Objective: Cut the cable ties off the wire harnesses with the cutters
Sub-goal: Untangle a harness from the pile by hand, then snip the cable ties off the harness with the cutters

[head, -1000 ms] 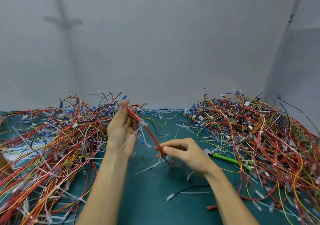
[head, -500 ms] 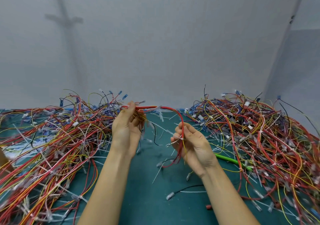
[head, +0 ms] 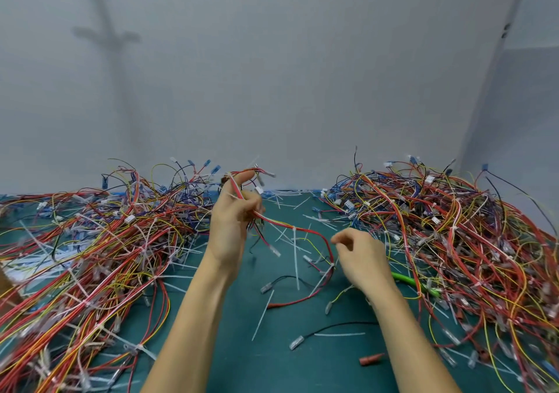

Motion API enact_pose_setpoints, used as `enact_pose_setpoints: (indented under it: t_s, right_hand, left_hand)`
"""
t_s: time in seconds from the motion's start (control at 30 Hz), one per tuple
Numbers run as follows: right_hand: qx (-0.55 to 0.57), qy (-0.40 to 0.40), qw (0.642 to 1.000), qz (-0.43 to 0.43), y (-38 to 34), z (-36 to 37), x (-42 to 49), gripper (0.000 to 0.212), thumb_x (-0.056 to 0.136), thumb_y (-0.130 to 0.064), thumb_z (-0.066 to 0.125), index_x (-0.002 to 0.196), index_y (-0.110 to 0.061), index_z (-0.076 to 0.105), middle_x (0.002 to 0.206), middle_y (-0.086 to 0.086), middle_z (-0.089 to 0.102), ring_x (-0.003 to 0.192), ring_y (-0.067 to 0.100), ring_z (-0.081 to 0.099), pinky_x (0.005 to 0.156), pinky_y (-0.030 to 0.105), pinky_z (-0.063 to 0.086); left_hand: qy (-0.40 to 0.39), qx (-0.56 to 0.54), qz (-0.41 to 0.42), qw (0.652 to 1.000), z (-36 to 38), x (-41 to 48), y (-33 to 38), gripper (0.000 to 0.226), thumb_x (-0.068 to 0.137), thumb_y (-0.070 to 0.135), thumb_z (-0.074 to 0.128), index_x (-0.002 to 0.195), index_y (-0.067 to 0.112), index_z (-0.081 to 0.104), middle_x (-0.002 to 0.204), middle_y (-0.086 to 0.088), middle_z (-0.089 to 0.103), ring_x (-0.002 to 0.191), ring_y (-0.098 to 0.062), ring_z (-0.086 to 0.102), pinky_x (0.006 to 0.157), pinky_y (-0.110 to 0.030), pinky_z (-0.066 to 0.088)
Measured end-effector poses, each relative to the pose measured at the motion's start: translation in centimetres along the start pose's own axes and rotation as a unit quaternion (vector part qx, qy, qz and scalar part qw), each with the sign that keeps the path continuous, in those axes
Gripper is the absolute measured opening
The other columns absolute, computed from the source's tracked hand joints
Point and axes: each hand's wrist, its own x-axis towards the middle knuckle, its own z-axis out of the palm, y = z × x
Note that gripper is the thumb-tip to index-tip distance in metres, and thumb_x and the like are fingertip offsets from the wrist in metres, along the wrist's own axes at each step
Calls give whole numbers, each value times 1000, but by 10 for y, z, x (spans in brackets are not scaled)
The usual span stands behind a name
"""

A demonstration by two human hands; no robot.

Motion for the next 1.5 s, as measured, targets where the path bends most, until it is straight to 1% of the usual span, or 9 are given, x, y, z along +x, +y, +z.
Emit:
enact_pose_setpoints:
  t_s: [0.13,0.33,0.47,0.67,0.87,1.1,1.2,1.33,1.5]
  right_hand:
    - [-197,11,977,77,15,-19,1,23,92,-17,58,114,-21,64,118,5,64,110,29,56,83,37,50]
    - [-285,-86,949,104,28,-27,3,41,84,-60,62,92,-21,52,112,6,65,105,28,59,88,40,49]
    - [-308,-128,934,129,27,-25,4,69,74,-62,72,121,-16,54,131,7,55,124,30,47,97,43,44]
    - [-205,-94,968,115,22,-26,1,31,73,-37,75,93,-14,70,94,9,68,90,27,62,77,35,52]
    - [26,82,995,-42,14,-26,5,20,80,-26,77,94,-24,63,98,2,61,84,17,58,74,29,43]
    - [337,228,905,-124,-11,-12,-1,13,102,-19,47,115,-21,46,110,-6,53,96,-2,59,82,12,47]
    - [540,183,821,-29,-18,-2,-1,15,107,-18,33,105,-18,48,106,-1,61,94,10,65,85,25,52]
    - [734,57,659,152,-17,18,-6,30,106,-20,33,100,-3,57,88,11,69,81,23,69,71,36,58]
    - [765,-36,626,144,-2,30,-10,34,104,-21,35,102,1,61,87,17,73,81,29,73,75,40,62]
  left_hand:
    - [-26,84,5,996,-6,2,-2,49,87,-8,47,125,21,56,67,5,50,68,-13,43,66,-24,35]
    - [-82,192,-4,978,-16,-2,-1,65,82,-22,44,122,27,60,107,2,64,91,-6,57,82,-18,47]
    - [-101,248,17,963,-19,-5,-3,73,84,-19,45,128,38,51,121,14,60,101,-6,59,87,-22,48]
    - [-128,279,21,951,-20,-6,-9,76,84,-19,45,133,38,38,119,10,55,96,-11,57,77,-17,50]
    - [-111,318,40,941,-25,-5,-9,71,82,-22,43,124,36,38,117,9,53,95,-15,53,82,-28,50]
    - [-60,422,106,898,-31,-2,-11,76,76,-25,45,113,40,38,111,17,54,91,-13,54,90,-53,48]
    - [-10,465,135,875,-30,-3,-13,83,70,-27,43,104,48,39,109,20,55,89,-10,54,91,-55,45]
    - [42,480,181,857,-33,-1,-15,86,61,-28,36,106,46,36,106,12,56,87,-16,56,88,-57,44]
    - [69,444,207,869,-32,-1,-14,82,64,-28,31,105,43,32,105,23,49,87,-21,57,87,-62,43]
